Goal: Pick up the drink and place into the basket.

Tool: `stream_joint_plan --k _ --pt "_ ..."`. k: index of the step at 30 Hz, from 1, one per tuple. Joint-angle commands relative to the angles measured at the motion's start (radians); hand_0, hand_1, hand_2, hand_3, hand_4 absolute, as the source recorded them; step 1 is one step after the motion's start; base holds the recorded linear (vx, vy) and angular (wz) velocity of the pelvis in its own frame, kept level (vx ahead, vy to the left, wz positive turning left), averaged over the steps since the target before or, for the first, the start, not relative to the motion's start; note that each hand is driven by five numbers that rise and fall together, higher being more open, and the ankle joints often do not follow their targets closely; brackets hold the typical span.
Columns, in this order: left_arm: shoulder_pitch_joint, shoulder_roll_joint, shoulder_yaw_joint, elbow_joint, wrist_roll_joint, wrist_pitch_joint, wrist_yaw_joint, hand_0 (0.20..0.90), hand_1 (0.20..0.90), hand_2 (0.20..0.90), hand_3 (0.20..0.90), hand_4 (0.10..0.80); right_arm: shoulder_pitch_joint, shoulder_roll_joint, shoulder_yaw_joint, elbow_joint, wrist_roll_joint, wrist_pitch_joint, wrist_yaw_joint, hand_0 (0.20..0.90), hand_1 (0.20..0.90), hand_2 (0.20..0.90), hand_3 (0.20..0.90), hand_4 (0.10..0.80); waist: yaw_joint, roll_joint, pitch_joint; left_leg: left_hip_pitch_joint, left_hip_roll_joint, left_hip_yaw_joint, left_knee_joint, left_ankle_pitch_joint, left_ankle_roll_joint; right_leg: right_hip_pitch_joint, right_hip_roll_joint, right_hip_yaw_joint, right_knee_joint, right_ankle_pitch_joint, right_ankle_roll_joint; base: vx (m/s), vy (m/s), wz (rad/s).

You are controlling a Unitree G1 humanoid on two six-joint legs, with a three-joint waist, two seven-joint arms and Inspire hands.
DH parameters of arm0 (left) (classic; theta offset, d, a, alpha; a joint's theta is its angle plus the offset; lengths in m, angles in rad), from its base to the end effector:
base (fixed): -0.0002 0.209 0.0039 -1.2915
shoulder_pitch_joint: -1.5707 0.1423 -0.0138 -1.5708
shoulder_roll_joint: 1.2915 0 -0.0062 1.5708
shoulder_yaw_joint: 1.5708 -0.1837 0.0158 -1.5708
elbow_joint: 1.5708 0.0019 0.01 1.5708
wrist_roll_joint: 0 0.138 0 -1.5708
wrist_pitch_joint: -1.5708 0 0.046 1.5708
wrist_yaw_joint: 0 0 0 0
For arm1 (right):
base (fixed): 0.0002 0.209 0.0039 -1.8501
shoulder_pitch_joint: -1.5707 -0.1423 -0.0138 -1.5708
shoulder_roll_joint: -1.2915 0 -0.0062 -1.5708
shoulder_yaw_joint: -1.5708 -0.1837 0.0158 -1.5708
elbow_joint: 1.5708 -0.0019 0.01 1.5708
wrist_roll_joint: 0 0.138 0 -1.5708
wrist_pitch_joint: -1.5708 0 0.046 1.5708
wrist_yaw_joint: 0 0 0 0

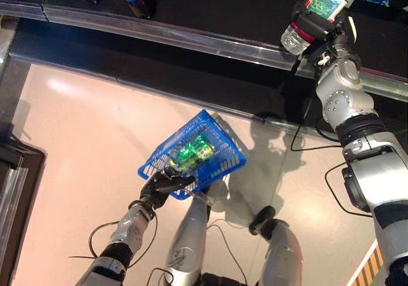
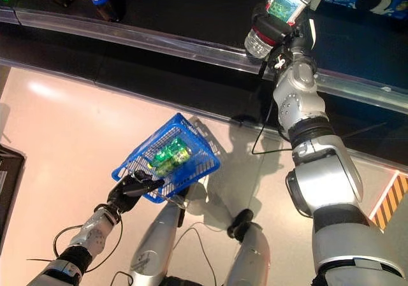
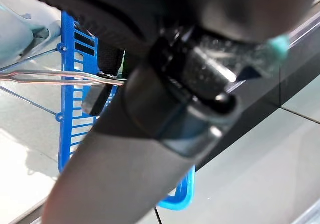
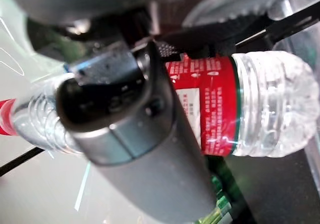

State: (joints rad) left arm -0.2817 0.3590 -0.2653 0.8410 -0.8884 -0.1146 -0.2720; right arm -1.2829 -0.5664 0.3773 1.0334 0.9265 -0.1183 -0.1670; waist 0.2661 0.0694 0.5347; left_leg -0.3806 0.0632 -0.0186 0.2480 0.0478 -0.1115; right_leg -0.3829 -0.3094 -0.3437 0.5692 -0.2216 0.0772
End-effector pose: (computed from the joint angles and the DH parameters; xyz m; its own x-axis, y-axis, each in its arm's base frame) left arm 0.2234 0.2196 -0.0298 0.9152 -0.1648 -0.3677 -0.0050 0.9079 -0.4192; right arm 0.3696 -0.2077 0.2633 0.9375 -0.1876 0.2931 0.1198 0.9647 0.2345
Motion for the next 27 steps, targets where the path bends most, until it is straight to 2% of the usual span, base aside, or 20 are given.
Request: stream_joint_plan --k 1,8,12,13,17,27 --pt "0.185 0.148 -0.044 -0.053 0.049 -0.019 -0.097 0.300 0.300 0.300 0.200 0.100 -0.145 -0.115 0.003 -0.161 -0.002 -0.165 0.092 0.300 0.300 0.300 0.200 0.100 0.015 -0.026 -0.051 0.097 -0.037 0.031 -0.014 -0.072 0.055 0.121 0.038 0.018 -0.340 0.234 0.047 -0.030 -0.004 -0.14" --pt "0.226 0.144 -0.008 -0.009 0.114 -0.021 -0.114 0.300 0.300 0.300 0.200 0.100 -0.061 -0.134 -0.026 -0.170 0.043 -0.138 0.147 0.300 0.300 0.300 0.200 0.100 0.018 -0.050 -0.174 0.259 0.000 0.069 -0.243 -0.005 0.016 0.285 0.051 -0.015 -0.534 0.299 0.088 0.109 -0.025 -0.10" --pt "0.231 0.143 0.002 0.003 0.127 -0.019 -0.117 0.300 0.300 0.300 0.200 0.100 -0.042 -0.134 -0.032 -0.182 0.047 -0.128 0.156 0.300 0.300 0.300 0.200 0.100 0.017 -0.053 -0.197 0.283 0.004 0.080 -0.279 0.008 0.012 0.308 0.054 -0.021 -0.558 0.308 0.093 0.051 -0.012 0.04" --pt "0.236 0.142 0.011 0.017 0.142 -0.018 -0.120 0.300 0.300 0.300 0.200 0.100 -0.020 -0.134 -0.036 -0.195 0.055 -0.113 0.170 0.300 0.300 0.300 0.200 0.100 0.015 -0.055 -0.225 0.308 0.007 0.088 -0.316 0.022 0.008 0.332 0.057 -0.028 -0.581 0.318 0.100 0.102 -0.022 0.09" --pt "0.242 0.139 0.028 0.028 0.151 -0.021 -0.129 0.300 0.300 0.300 0.200 0.100 0.014 -0.139 -0.038 -0.218 0.057 -0.083 0.207 0.300 0.300 0.300 0.200 0.100 0.007 -0.061 -0.275 0.326 0.010 0.102 -0.333 0.026 -0.001 0.370 0.062 -0.040 -0.636 0.342 0.107 0.054 -0.008 0.09" --pt "0.239 0.124 0.071 0.044 0.156 -0.014 -0.131 0.300 0.300 0.300 0.200 0.100 0.139 -0.098 -0.068 -0.299 0.071 -0.038 0.252 0.300 0.300 0.300 0.200 0.100 0.001 -0.084 -0.358 0.364 0.012 0.116 -0.335 0.017 -0.001 0.407 0.051 -0.053 -0.656 0.351 0.116 0.017 -0.011 0.00"
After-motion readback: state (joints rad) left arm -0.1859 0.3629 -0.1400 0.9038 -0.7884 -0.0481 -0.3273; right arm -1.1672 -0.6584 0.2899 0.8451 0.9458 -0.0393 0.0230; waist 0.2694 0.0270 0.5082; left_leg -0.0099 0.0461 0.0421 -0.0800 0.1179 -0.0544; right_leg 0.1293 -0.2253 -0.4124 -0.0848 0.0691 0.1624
